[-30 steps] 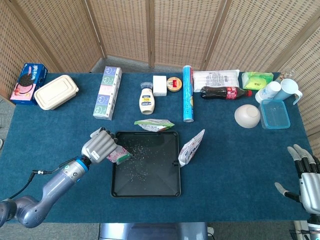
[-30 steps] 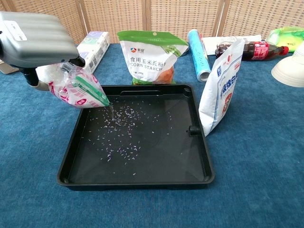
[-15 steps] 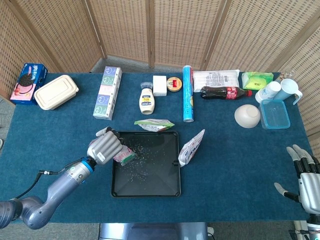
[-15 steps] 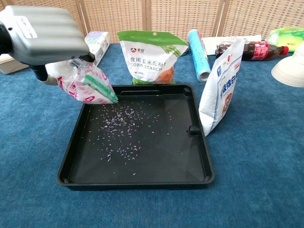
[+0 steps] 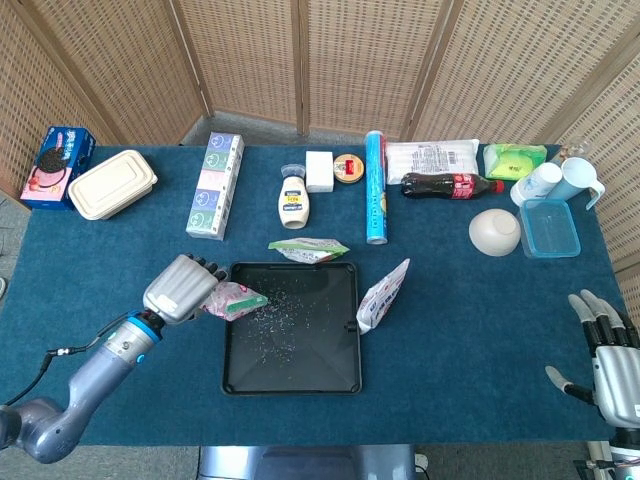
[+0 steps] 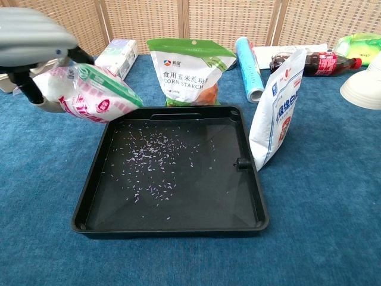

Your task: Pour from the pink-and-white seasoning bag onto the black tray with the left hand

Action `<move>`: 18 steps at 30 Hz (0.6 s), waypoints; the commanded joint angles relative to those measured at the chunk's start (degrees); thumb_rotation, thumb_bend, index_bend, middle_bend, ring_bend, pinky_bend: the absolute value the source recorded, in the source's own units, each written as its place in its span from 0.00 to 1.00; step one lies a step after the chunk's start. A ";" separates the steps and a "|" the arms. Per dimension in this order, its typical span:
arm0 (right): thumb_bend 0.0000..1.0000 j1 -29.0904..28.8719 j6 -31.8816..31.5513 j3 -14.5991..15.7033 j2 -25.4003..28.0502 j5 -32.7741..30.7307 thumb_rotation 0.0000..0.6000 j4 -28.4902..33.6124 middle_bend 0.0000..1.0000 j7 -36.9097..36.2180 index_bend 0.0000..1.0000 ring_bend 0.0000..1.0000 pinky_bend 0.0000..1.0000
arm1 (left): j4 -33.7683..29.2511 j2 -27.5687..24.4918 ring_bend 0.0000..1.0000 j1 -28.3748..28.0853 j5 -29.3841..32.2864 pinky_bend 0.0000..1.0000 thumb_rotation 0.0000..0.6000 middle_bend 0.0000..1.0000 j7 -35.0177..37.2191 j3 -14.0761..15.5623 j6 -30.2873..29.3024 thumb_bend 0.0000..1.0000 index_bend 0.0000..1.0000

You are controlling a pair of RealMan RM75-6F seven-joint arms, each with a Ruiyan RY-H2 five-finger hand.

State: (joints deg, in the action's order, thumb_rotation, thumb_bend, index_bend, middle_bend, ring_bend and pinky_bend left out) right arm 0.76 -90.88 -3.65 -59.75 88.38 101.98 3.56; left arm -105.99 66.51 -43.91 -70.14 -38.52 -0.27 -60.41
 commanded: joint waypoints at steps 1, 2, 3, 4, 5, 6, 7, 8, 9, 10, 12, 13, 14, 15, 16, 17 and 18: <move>0.00 -0.07 0.15 0.06 -0.16 -0.01 1.00 -0.03 0.00 0.28 0.00 0.08 0.09 | 5.73 1.08 0.53 5.10 -7.70 0.58 1.00 0.55 15.31 1.08 -3.14 0.44 0.72; 0.00 -0.08 0.18 0.07 -0.20 -0.01 1.00 -0.02 0.00 0.34 0.00 0.08 0.09 | 6.42 1.39 0.53 5.55 -8.29 0.58 1.00 0.55 16.97 1.19 -3.52 0.44 0.72; 0.00 -0.09 0.20 0.07 -0.24 -0.02 1.00 -0.01 0.00 0.42 0.00 0.08 0.09 | 7.44 1.91 0.53 6.23 -9.18 0.58 1.00 0.55 19.34 1.34 -4.16 0.44 0.72; 0.00 -0.10 0.22 0.08 -0.26 -0.03 1.00 -0.01 0.00 0.51 0.00 0.08 0.09 | 8.45 2.48 0.53 6.93 -9.98 0.57 1.00 0.55 21.65 1.52 -4.82 0.44 0.72; 0.00 -0.10 0.22 0.08 -0.28 -0.03 1.00 0.00 0.00 0.55 0.00 0.08 0.09 | 9.12 2.85 0.53 7.42 -10.42 0.57 1.00 0.55 23.18 1.65 -5.25 0.44 0.72; 0.00 -0.10 0.21 0.07 -0.30 -0.04 1.00 0.05 0.00 0.60 0.00 0.08 0.09 | 10.35 3.63 0.53 8.48 -11.04 0.57 1.00 0.55 26.38 1.90 -6.11 0.44 0.72; 0.00 -0.09 0.21 0.07 -0.30 -0.06 1.00 0.05 0.00 0.60 0.00 0.08 0.09 | 11.28 4.30 0.53 9.32 -11.41 0.56 1.00 0.55 28.96 2.05 -6.82 0.44 0.72; 0.00 -0.09 0.19 0.08 -0.30 -0.05 1.00 0.04 0.00 0.59 0.00 0.08 0.09 | 12.38 5.07 0.53 10.16 -11.92 0.55 1.00 0.55 31.63 2.21 -7.58 0.44 0.72; 0.00 -0.09 0.19 0.08 -0.30 -0.03 1.00 0.03 0.00 0.61 0.00 0.08 0.09 | 13.77 5.97 0.53 10.99 -12.36 0.54 1.00 0.55 34.23 2.31 -8.40 0.44 0.72; 0.00 -0.09 0.20 0.09 -0.30 -0.04 1.00 0.01 0.00 0.62 0.00 0.08 0.09 | 14.81 6.66 0.53 11.54 -12.68 0.54 1.00 0.55 35.86 2.35 -9.00 0.44 0.72; 0.00 -0.13 0.32 0.12 -0.32 -0.06 1.00 -0.03 0.00 0.63 0.00 0.08 0.09 | 18.02 8.79 0.53 12.94 -13.91 0.53 1.00 0.55 40.56 2.56 -10.61 0.43 0.72; 0.00 -0.14 0.39 0.15 -0.32 -0.08 1.00 -0.04 0.00 0.65 0.00 0.08 0.09 | 19.54 9.89 0.53 13.58 -14.45 0.53 1.00 0.55 42.80 2.56 -11.46 0.43 0.72; 0.00 -0.14 0.40 0.16 -0.32 -0.10 1.00 -0.06 0.00 0.68 0.00 0.08 0.09 | 20.53 10.61 0.53 13.96 -14.81 0.52 1.00 0.55 44.18 2.54 -12.01 0.43 0.72; 0.00 -0.14 0.42 0.16 -0.32 -0.13 1.00 -0.06 0.00 0.72 0.00 0.08 0.09 | 21.89 11.55 0.53 14.46 -15.33 0.52 1.00 0.55 45.99 2.56 -12.68 0.43 0.72; 0.00 -0.12 0.40 0.16 -0.31 -0.17 1.00 -0.06 0.00 0.73 0.00 0.08 0.09 | 23.16 12.56 0.53 15.09 -15.45 0.52 1.00 0.55 47.73 2.58 -13.25 0.43 0.72; 0.00 -0.11 0.39 0.15 -0.29 -0.17 1.00 -0.03 0.00 0.71 0.00 0.08 0.09 | 24.07 13.20 0.53 15.42 -15.56 0.50 1.00 0.55 48.52 2.56 -13.57 0.43 0.72; 0.00 -0.10 0.36 0.14 -0.26 -0.19 1.00 0.00 0.00 0.65 0.00 0.08 0.09 | 25.29 14.06 0.53 15.82 -15.57 0.49 1.00 0.55 49.38 2.44 -13.90 0.43 0.72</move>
State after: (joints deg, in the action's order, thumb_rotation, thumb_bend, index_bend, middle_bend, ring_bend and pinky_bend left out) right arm 0.65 -90.52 -3.51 -60.02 88.20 101.97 4.22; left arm -83.66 78.01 -29.93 -84.56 8.11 2.06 -72.46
